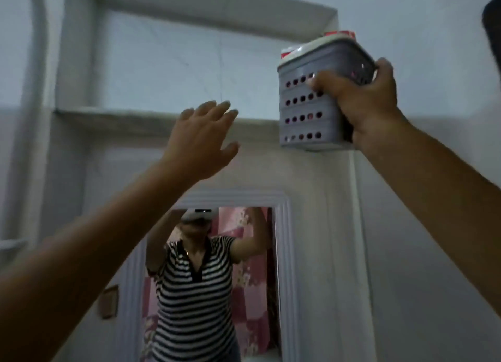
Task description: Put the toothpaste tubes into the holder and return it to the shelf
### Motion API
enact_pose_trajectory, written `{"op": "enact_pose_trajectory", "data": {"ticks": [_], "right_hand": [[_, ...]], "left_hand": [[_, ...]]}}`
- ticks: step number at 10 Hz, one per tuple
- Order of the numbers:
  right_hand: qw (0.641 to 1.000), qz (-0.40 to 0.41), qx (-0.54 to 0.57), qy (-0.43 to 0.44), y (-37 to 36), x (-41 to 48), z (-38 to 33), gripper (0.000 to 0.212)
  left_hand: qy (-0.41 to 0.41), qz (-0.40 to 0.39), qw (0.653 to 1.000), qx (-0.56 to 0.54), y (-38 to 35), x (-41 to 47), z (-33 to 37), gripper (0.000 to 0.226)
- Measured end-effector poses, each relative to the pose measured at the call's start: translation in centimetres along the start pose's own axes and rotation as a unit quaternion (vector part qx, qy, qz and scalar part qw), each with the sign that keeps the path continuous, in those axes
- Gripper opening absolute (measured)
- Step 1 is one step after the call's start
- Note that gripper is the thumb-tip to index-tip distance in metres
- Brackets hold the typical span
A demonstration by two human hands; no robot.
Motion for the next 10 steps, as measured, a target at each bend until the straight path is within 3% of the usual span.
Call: {"op": "enact_pose_trajectory", "data": {"ticks": [1,2,4,7,9,10], "right_hand": [[0.998,0.005,-0.063,0.009,-2.5,5.5,-0.7,0.148],[0.987,-0.003,-0.158,0.016,-4.5,8.0,1.0,0.135],[0.963,-0.008,-0.269,-0.009,-6.6,9.7,6.5,0.138],[0.899,-0.049,-0.412,0.137,-7.9,9.6,11.3,0.107],[0.886,-0.123,-0.417,0.160,-6.9,7.3,11.2,0.094],[0.904,-0.159,-0.352,0.184,-6.2,4.2,9.8,0.082]], "left_hand": [[0.004,-0.055,0.995,0.080,-2.5,3.0,-1.2,0.075],[0.015,-0.076,0.991,0.105,-5.0,3.4,-1.5,0.084],[0.037,-0.033,0.997,0.058,-7.0,2.5,-1.5,0.092],[0.010,-0.028,0.999,0.014,-7.7,2.5,-2.3,0.100],[0.036,-0.082,0.995,0.051,-6.5,2.6,-1.9,0.094],[0.031,-0.121,0.991,0.044,-4.9,2.6,-1.6,0.089]]}}
Point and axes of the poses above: each hand's wrist, its own x-axis towards the middle knuckle, its own y-axis out of the back of the hand, z = x × y, the point moved 3 cm from there along x, towards the middle knuckle, and after that the axes turned 15 degrees about y, right-handed, at the moved point
